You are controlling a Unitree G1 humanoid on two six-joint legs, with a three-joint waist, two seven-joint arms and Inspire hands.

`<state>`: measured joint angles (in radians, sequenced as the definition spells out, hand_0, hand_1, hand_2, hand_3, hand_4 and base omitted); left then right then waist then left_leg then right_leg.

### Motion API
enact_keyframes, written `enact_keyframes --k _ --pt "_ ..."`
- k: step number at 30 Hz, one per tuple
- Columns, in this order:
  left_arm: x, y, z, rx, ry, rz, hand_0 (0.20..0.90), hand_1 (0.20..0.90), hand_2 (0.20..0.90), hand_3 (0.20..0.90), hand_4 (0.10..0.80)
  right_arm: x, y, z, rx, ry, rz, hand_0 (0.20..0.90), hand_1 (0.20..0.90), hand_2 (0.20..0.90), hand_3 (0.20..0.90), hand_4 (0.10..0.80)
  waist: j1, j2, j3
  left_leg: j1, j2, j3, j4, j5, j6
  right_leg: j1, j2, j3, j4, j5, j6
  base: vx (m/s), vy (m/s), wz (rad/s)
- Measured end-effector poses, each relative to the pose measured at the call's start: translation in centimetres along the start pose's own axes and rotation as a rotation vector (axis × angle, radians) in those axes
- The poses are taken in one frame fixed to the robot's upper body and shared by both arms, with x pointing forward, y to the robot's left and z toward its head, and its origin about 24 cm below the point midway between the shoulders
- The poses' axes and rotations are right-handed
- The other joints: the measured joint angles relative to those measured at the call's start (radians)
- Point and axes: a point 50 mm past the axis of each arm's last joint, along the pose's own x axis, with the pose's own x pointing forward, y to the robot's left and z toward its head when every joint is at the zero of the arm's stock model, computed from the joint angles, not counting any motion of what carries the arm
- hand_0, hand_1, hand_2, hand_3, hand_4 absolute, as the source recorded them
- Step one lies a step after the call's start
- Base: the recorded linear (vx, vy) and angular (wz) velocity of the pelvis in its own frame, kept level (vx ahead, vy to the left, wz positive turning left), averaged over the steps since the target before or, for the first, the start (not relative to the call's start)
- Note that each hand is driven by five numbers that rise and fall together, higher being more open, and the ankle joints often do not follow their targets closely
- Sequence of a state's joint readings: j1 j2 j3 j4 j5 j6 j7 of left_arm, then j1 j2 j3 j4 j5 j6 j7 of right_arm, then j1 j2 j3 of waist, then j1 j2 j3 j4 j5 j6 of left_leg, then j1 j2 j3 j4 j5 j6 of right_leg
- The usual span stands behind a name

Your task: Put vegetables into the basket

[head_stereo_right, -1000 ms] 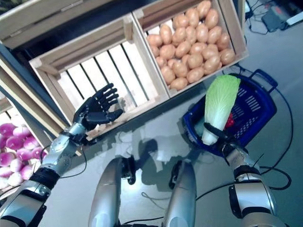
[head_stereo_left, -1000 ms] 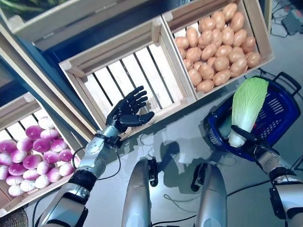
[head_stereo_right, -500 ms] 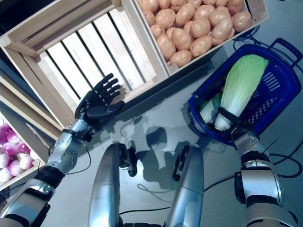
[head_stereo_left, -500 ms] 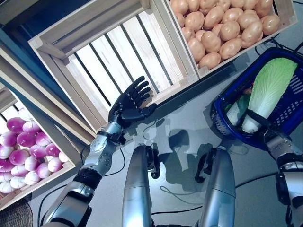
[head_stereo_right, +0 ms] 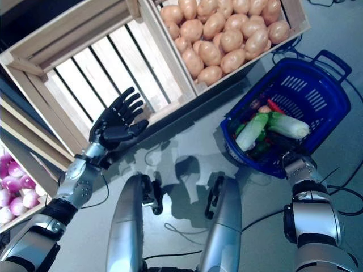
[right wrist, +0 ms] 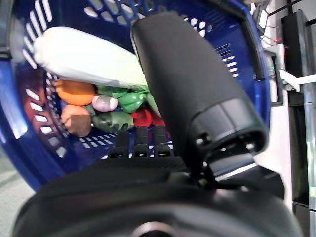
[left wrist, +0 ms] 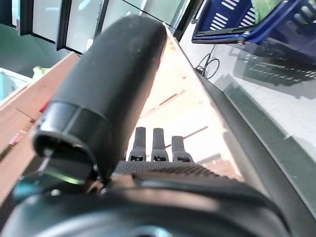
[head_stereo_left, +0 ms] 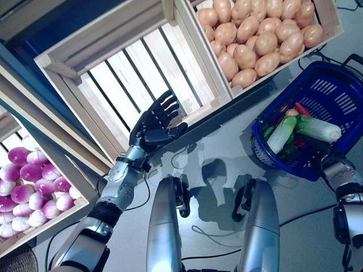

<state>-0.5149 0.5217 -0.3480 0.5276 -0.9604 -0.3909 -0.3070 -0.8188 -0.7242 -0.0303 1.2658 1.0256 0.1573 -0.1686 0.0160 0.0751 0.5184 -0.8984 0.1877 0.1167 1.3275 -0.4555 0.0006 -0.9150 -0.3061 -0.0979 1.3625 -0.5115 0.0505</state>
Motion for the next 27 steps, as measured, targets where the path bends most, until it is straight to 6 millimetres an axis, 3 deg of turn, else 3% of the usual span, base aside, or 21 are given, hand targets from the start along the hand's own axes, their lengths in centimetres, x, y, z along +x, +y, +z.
enact_keyframes --k 8,12,14,17,22,25,27 --pt "0.0 0.0 0.1 -0.018 -0.007 0.004 0.900 0.900 0.900 0.900 0.800 -0.1 -0.4 1.0 -0.047 -0.045 -0.005 0.900 0.900 0.900 0.900 0.800 0.003 -0.004 -0.006 0.110 0.000 0.003 -0.118 0.014 -0.021 0.123 0.007 -0.043 -0.116 0.012 0.012 0.027 0.003 0.01" --pt "-0.1 0.0 -0.1 -0.021 0.002 0.008 0.900 0.900 0.900 0.900 0.800 -0.1 -0.1 0.4 -0.089 -0.061 0.026 0.900 0.900 0.900 0.900 0.800 0.006 -0.014 -0.015 0.195 -0.002 0.012 -0.221 0.039 -0.026 0.209 0.016 -0.069 -0.214 0.035 0.014 0.040 0.008 0.00" --pt "-0.2 0.2 -0.3 -0.022 0.010 0.021 0.900 0.900 0.900 0.900 0.800 -0.2 1.0 -0.2 -0.094 -0.082 0.092 0.900 0.900 0.900 0.900 0.800 0.007 -0.031 -0.025 0.249 -0.002 0.025 -0.307 0.072 -0.035 0.257 0.023 -0.082 -0.295 0.068 0.013 0.089 -0.006 -0.06" --pt "-0.3 0.0 -0.9 -0.019 0.040 0.020 0.900 0.900 0.900 0.900 0.800 -0.7 2.8 -2.7 -0.102 -0.087 0.227 0.900 0.900 0.900 0.900 0.800 0.006 -0.049 -0.033 0.381 -0.017 0.037 -0.501 0.147 -0.045 0.388 0.045 -0.118 -0.472 0.129 0.015 0.166 -0.039 0.03" --pt "-2.5 0.2 -3.2 -0.044 0.131 0.072 0.900 0.900 0.900 0.900 0.800 -2.1 4.2 -9.1 -0.145 0.001 0.340 0.900 0.900 0.900 0.900 0.800 0.013 -0.070 -0.121 0.593 -0.020 0.064 -0.838 0.275 -0.063 0.591 0.108 -0.163 -0.793 0.248 0.019 0.224 -0.047 -0.05" --pt "-5.1 0.2 -5.7 -0.058 0.229 0.111 0.900 0.900 0.900 0.900 0.800 -3.0 2.8 -12.4 -0.174 0.067 0.349 0.900 0.900 0.900 0.900 0.800 0.012 -0.073 -0.195 0.752 -0.035 0.080 -1.081 0.371 -0.067 0.744 0.153 -0.187 -1.020 0.333 0.030 0.328 -0.010 0.05" --pt "-8.7 0.1 -8.2 -0.092 0.329 0.173 0.900 0.900 0.900 0.900 0.800 -4.4 1.0 -15.5 -0.187 0.123 0.353 0.900 0.900 0.900 0.900 0.800 0.011 -0.076 -0.277 0.876 -0.042 0.085 -1.253 0.424 -0.074 0.867 0.186 -0.189 -1.202 0.396 0.044 0.275 0.010 -0.04"
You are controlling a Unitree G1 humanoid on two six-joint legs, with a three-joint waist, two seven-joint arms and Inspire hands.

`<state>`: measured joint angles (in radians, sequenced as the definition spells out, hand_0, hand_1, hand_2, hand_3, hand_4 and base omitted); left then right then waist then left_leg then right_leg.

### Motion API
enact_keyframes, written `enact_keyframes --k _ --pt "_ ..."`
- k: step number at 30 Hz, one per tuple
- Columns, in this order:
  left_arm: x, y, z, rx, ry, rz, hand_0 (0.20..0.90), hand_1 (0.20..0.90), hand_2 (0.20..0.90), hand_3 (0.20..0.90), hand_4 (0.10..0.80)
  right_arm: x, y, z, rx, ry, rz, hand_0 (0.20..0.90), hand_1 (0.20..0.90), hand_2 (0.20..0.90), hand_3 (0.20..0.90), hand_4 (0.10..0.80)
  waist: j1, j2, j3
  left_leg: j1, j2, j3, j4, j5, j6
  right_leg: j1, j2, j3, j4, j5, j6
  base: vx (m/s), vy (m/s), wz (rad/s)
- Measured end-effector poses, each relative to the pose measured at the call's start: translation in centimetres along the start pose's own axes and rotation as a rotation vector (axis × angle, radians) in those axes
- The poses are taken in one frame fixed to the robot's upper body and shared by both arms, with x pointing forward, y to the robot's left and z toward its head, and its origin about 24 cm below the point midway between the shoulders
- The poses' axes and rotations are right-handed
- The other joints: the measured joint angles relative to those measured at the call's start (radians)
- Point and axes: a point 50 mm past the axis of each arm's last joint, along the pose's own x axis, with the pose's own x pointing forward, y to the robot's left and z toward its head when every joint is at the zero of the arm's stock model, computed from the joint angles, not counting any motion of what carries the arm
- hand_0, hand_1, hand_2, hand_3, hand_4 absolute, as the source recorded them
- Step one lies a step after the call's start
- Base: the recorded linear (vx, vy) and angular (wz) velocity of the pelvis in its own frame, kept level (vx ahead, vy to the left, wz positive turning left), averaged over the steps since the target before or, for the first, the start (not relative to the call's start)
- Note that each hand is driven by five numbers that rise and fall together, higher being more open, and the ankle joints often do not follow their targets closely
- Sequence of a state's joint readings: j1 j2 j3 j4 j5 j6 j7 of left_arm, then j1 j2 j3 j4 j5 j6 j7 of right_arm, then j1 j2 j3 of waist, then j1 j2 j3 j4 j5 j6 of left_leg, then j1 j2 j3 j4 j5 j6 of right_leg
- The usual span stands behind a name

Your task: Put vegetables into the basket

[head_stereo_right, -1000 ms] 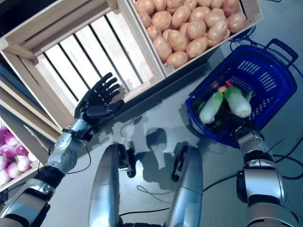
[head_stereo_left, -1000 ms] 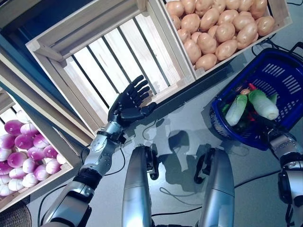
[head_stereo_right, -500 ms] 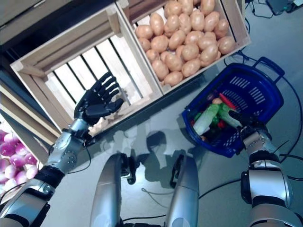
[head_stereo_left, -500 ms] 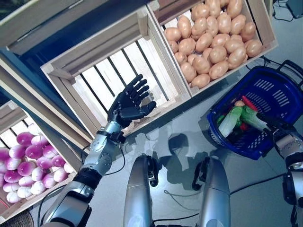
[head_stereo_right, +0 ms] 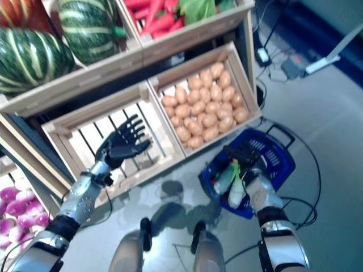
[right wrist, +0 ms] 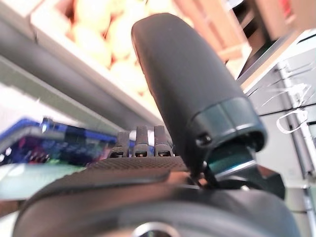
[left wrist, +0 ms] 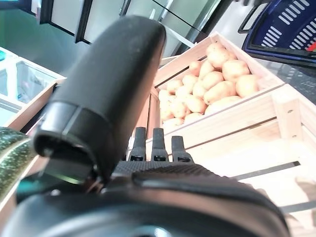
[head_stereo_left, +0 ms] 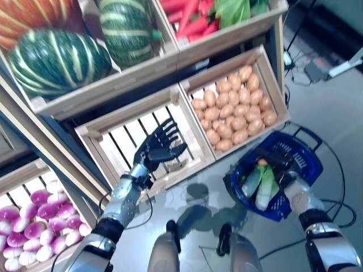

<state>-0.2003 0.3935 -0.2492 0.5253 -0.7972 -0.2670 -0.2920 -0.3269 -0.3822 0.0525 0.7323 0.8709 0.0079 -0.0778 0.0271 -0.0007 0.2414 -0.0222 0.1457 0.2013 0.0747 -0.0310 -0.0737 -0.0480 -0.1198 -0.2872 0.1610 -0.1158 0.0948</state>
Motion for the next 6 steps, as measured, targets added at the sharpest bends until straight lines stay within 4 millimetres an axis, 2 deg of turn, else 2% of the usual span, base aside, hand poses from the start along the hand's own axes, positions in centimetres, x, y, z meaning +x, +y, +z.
enact_keyframes --k 2,6 --pt "-1.8 0.2 -2.3 -0.021 0.076 0.030 0.900 0.900 0.900 0.900 0.800 -1.4 -0.5 -2.4 0.011 0.037 0.008 0.900 0.900 0.900 0.900 0.800 -0.001 -0.006 -0.044 0.073 -0.009 0.003 -0.087 0.021 -0.001 0.081 0.017 0.000 -0.106 0.034 0.012 0.177 -0.004 0.01" --pt "-4.8 0.5 -5.1 -0.051 0.169 0.082 0.900 0.900 0.900 0.900 0.800 -3.7 -0.2 -6.9 -0.001 0.129 0.029 0.900 0.900 0.900 0.900 0.800 -0.005 -0.032 -0.102 0.121 -0.030 0.007 -0.147 0.027 0.000 0.149 0.018 0.001 -0.214 0.066 0.028 0.068 -0.003 0.02"
